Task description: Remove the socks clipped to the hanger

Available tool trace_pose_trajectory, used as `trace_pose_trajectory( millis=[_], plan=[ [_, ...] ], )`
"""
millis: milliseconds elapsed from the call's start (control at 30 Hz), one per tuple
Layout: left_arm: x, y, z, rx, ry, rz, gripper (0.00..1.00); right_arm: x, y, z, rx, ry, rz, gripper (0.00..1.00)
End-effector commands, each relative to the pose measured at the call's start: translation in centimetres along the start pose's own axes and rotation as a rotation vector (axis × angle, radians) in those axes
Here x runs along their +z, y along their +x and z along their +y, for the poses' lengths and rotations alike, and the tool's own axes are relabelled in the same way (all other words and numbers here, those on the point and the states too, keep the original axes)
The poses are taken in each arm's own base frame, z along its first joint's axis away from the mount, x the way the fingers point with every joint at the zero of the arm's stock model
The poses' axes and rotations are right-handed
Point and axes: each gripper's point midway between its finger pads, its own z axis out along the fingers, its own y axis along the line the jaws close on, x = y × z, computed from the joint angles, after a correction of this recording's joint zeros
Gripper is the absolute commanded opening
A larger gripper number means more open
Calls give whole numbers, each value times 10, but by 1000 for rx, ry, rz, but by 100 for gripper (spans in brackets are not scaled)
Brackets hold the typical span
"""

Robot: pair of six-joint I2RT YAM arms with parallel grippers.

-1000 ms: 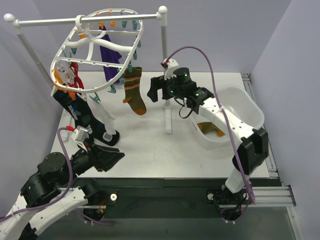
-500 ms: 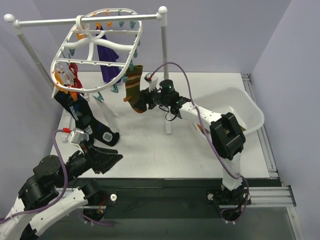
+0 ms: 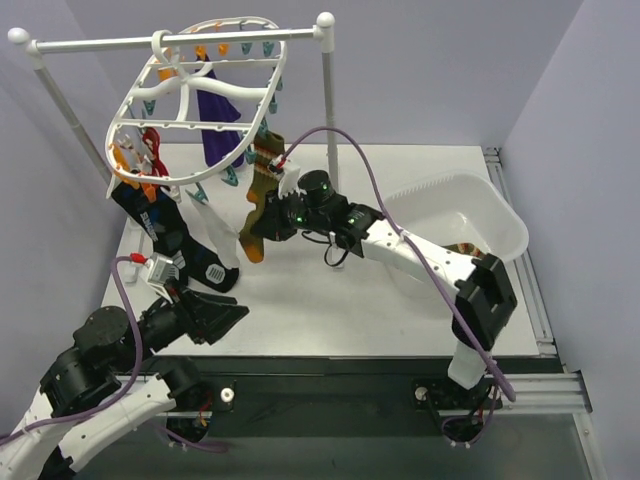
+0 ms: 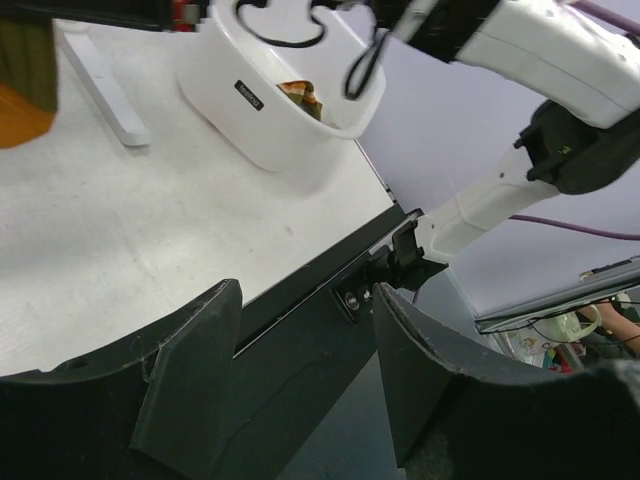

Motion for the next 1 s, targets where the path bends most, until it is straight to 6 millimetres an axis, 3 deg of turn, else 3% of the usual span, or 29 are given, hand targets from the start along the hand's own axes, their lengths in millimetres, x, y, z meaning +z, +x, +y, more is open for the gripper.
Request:
trace_pose_trajectory(
  millis=[0,33,267,400,667,967],
  plan=[
    [3,-5,0,-7,-15,-13,67,-50,-31,51,130,-6,-63,0],
    [3,-3,1,-12,-20,-10,68,-54,-22,56,147,-14,-49,0],
    [12,7,10,-46,-71,32,78,-85,-10,111,158,-107,-31,0],
    [17,8,8,-62,-59,31,94,-98,-4,133,172,-159,-28,0],
    [21,10,13,-104,-87,28,97,-122,1,182,174,-307,-41,0],
    [13,12,12,-134,-74,29,97,-138,-8,200,181,-374,-54,0]
  ],
)
